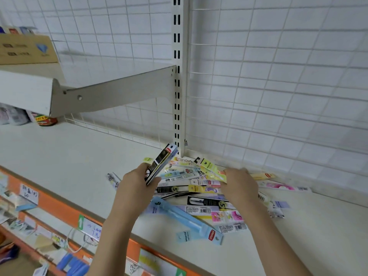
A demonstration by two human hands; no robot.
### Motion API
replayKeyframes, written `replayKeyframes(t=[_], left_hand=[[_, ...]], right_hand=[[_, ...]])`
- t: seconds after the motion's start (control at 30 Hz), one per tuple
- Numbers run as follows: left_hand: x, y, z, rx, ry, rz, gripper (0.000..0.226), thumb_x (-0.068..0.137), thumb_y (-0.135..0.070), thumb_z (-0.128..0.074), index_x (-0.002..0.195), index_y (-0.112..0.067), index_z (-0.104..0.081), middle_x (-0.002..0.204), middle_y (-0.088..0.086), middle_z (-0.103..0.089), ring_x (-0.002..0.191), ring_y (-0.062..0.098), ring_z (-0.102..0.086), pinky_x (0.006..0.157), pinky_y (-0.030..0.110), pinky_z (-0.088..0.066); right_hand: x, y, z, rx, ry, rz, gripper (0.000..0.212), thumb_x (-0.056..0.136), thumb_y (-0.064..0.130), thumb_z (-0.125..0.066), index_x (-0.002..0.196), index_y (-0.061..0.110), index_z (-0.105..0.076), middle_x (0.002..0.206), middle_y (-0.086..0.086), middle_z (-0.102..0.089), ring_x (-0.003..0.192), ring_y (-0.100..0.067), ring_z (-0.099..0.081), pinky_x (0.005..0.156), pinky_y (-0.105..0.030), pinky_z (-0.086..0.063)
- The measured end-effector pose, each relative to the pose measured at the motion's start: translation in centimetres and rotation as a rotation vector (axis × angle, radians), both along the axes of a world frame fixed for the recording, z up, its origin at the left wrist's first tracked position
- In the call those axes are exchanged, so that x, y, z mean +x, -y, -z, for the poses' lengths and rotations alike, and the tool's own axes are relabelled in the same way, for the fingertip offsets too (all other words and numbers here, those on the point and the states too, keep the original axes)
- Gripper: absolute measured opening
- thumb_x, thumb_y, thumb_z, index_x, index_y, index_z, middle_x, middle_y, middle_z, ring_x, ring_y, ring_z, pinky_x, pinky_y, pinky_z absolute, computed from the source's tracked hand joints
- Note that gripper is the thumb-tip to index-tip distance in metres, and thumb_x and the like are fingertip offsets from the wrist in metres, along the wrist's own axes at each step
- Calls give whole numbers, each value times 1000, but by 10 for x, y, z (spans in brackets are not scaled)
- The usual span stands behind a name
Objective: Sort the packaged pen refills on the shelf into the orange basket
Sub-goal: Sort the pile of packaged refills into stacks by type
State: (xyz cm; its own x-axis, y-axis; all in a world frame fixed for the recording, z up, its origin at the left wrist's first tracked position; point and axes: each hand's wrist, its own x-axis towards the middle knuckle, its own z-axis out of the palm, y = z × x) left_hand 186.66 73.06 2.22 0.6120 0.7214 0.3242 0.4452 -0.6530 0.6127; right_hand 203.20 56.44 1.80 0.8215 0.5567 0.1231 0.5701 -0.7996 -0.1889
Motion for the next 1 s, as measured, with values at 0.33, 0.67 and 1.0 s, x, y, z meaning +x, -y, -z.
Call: replayKeyframes(t=[0.33,0.67,1.0], left_hand=[[-11,-11,18,-19,-81,-64,11,91,-23,-53,83,-15,-51,57,-3,-49,61,27,-47,47,28,-30],[-32,-22,25,-106,-121,-49,14,90,-26,-53,89,-13,-57,67,8,-59,65,34,-60,54,30,-42],[-47,-27,21,-135,-149,-103,15,90,-27,-53,78,-21,-47,71,7,-57,63,29,-51,56,30,-39]], right_hand=[[-8,-3,0,174,-104,-25,24,94,22,-51,112,9,-42,97,-8,-61,73,-22,-50,59,-30,-37],[8,-11,-3,-86,-165,54,25,84,11,-52,107,14,-60,84,-2,-57,77,-23,-55,65,-27,-42],[0,-18,6,-36,-116,47,15,88,26,-56,93,13,-59,80,-3,-57,77,-25,-57,63,-27,-42]])
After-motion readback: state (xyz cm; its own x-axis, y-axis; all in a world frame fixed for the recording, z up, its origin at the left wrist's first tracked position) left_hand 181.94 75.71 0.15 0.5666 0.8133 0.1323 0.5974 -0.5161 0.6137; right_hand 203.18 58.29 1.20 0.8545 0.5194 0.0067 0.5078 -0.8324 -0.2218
